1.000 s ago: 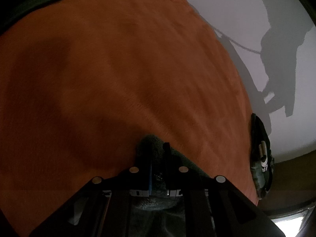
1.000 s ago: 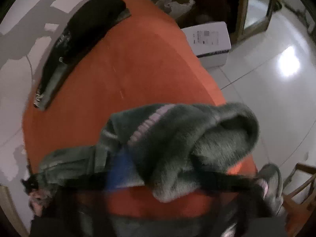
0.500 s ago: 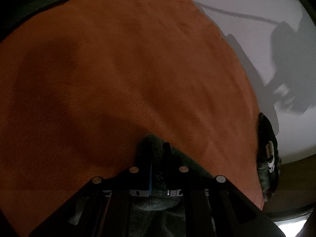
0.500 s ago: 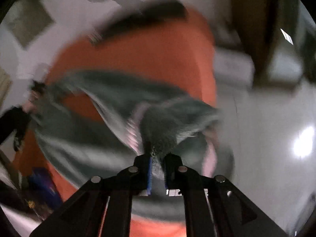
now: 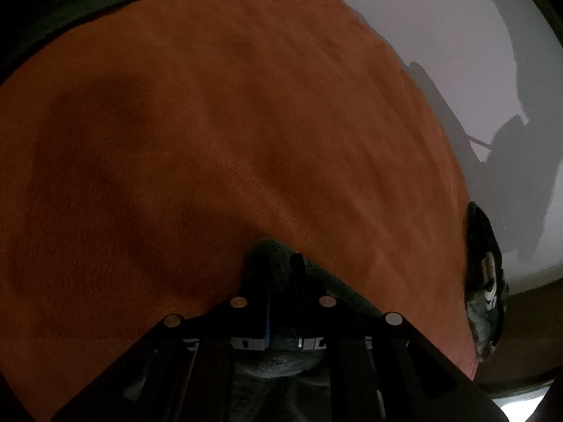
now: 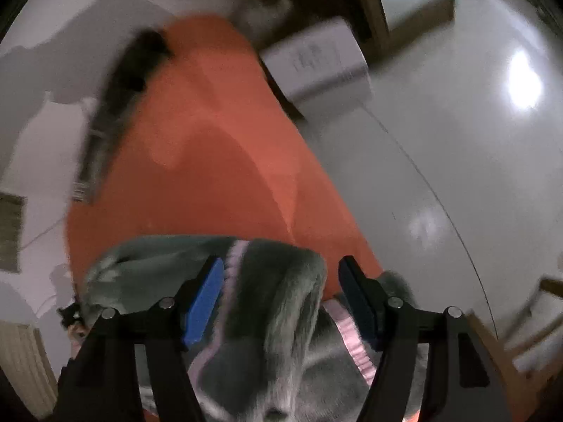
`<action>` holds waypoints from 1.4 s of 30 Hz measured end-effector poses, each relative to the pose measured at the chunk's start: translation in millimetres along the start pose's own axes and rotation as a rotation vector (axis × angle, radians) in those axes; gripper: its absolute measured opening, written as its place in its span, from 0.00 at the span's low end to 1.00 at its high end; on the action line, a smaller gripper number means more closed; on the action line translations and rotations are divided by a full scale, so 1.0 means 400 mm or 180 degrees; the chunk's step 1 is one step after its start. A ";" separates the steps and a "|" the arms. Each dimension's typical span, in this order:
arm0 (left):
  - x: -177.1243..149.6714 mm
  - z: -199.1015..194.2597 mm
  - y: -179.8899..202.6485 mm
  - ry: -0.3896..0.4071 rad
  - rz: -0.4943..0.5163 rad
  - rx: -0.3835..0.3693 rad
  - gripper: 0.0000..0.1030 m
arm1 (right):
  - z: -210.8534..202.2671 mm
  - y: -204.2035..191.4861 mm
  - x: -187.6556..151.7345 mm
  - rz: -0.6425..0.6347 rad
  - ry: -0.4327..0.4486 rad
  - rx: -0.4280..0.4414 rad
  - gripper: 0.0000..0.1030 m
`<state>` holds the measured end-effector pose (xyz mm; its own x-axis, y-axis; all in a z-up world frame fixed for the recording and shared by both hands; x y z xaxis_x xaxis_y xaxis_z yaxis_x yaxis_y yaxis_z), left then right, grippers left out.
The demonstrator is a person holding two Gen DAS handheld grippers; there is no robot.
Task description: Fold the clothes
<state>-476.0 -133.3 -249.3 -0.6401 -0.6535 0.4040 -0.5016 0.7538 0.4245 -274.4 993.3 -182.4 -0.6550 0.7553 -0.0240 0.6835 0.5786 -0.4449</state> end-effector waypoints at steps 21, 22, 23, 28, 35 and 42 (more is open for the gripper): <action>0.070 -0.035 0.166 -0.0047 0.0373 0.0597 0.07 | -0.147 -0.477 0.281 -0.0535 0.1910 -0.0128 0.09; 0.089 -0.036 0.171 -0.0018 0.0303 0.0654 0.07 | -0.122 -0.496 0.298 -0.0503 0.1891 -0.0175 0.09; 0.106 -0.034 0.173 0.0001 0.0176 0.0647 0.07 | -0.097 -0.515 0.315 -0.0472 0.1872 -0.0221 0.11; 0.122 0.027 0.181 -0.0309 -0.0240 0.0394 0.09 | 0.013 -0.540 0.321 -0.0404 0.1561 -0.0902 0.59; 0.109 -0.037 0.191 -0.0435 -0.0054 -0.0099 0.14 | 0.020 -0.524 0.058 -0.0645 0.0901 0.0285 0.59; 0.127 -0.228 0.127 -0.0102 0.0077 -0.0180 0.15 | 0.219 -0.581 0.002 -0.0433 0.0141 0.0080 0.59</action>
<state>-480.9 -134.5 -133.3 -0.6705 -0.6318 0.3890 -0.4525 0.7637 0.4605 -462.0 832.6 -157.3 -0.7258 0.6835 0.0775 0.5808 0.6692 -0.4635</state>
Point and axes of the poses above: each gripper's, at about its wrist camera, not at the fingertips, and z roughly the way its jaws point, y to its right, x to its top, the point moved 2 cm from there along z, roughly the way its jaws point, and after that the axes turned 14 degrees about z, right-handed, at the moved point
